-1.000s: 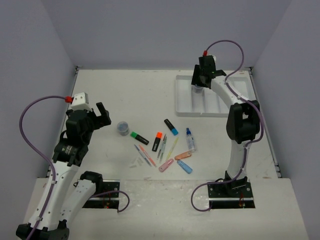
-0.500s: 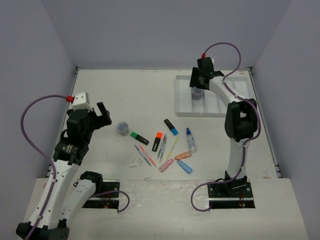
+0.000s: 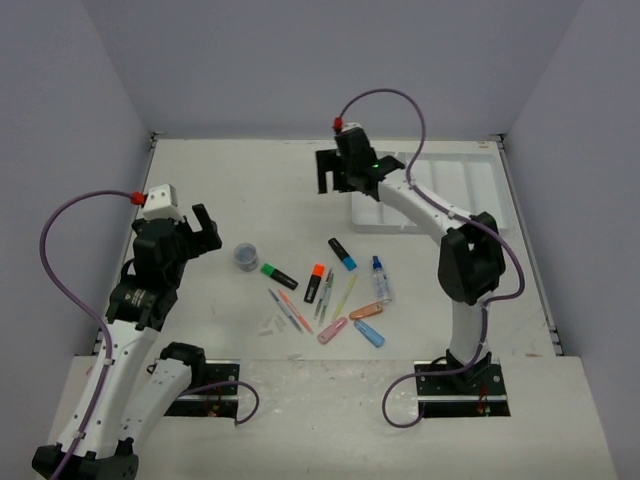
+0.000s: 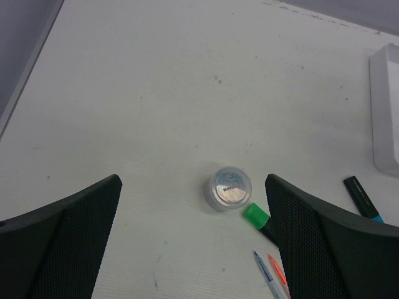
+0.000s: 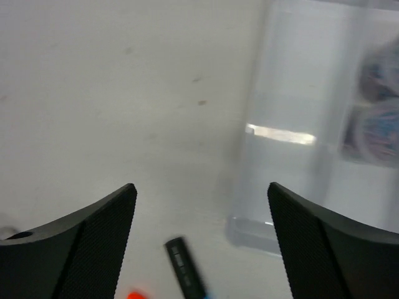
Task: Sort the stationery into containers
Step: Pick up the stationery from the center of the board.
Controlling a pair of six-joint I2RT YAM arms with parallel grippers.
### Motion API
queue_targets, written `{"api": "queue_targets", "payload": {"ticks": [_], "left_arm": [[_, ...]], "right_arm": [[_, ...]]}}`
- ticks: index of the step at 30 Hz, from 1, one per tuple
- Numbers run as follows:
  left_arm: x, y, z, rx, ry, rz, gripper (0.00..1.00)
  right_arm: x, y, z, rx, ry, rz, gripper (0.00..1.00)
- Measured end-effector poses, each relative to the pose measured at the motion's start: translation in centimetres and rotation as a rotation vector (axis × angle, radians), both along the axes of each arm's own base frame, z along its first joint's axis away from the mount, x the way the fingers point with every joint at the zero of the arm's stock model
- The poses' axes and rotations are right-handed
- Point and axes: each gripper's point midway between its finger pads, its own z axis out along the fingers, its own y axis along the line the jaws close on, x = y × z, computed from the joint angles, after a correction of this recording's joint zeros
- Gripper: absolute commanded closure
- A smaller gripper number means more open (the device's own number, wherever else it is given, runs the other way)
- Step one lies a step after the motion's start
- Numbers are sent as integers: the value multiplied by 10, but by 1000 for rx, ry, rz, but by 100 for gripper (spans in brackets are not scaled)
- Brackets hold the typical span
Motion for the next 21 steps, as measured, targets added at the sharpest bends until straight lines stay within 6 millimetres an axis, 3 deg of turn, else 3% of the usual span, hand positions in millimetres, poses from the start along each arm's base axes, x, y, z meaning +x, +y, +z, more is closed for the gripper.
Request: {"api": "queue_targets", "payload": {"ticks": [4,6,8,10,15,21], "left_arm": [[-1,4,1,7,-5,20,0],[-2,6,4,4,-17,36,0],[-4,10,7,3,-30,54,0],[-7,15,10,4,-45,80,0],[-16,26,20,-3,-87,141,0],[-21,32,26,-5,-117,176,0]], "right_arm": [[-85,129,5,52,-2,312,1],[-131,179,3,71,11,450,1],[-161,214,2,86,15,539,1],[-175,237,0,83,14,594,1],[-177,274,-16,47,-15,656,1],[-166,278,-60,-70,-4,654,1]]}}
